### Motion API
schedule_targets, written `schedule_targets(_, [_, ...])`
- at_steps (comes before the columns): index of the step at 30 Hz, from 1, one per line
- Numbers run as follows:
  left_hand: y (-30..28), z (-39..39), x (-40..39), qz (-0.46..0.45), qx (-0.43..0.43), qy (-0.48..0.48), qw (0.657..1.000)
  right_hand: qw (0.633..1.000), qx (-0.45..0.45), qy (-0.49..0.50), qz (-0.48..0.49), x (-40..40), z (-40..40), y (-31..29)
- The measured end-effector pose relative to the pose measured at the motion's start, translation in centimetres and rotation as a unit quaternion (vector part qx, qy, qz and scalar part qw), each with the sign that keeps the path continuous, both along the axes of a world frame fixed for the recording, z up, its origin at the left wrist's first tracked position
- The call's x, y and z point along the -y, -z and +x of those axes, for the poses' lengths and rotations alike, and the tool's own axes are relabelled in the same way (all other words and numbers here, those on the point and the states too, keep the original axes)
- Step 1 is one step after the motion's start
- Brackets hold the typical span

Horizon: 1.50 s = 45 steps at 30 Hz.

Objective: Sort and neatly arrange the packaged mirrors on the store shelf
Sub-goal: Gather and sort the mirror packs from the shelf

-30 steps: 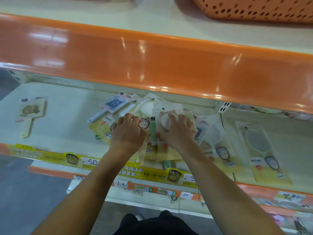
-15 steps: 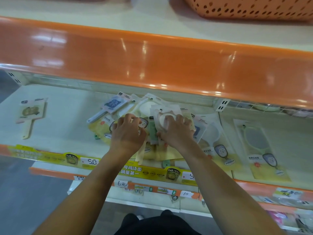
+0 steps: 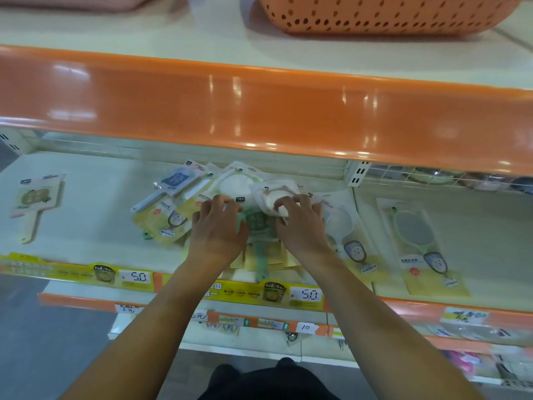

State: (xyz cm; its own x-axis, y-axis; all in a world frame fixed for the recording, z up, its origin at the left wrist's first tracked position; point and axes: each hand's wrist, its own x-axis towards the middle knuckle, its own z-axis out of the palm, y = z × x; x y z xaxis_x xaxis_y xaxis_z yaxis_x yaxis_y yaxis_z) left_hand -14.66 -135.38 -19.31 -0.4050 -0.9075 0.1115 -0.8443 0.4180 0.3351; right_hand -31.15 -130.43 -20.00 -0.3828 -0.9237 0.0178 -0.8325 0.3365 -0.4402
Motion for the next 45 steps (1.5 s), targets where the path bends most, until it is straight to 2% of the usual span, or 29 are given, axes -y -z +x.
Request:
schedule_targets(8, [-0.4,-4.8,-1.5,-0.006,0.009,0.046,0.999,0.998,0.015,0.052,-0.037,-2.4,-4.4,-1.7])
schedule_targets(16, [-0.5,-11.0,-3.7,-0.024,-0.014,0.108,0.994,0.991,0.009,0.131,-0.029,-6.1,-10.4,-1.8])
schedule_targets(27, [0.0,-16.9,-6.0,-0.011,-0.01,0.142,0.99,0.982,0.03,0.184,-0.03,-9.7,-15.9,-1.1])
schedule_targets(35, [0.4,-18.3,-6.7,-0.018,-0.001,0.136,0.991,0.981,0.014,0.193,-0.012,-10.3,-18.0,0.2])
schedule_targets(45, [0.8,-18.5,-7.8,-0.011,0.03,0.118,0.992,0.983,-0.044,0.163,0.066,-11.0,-18.7,3.8])
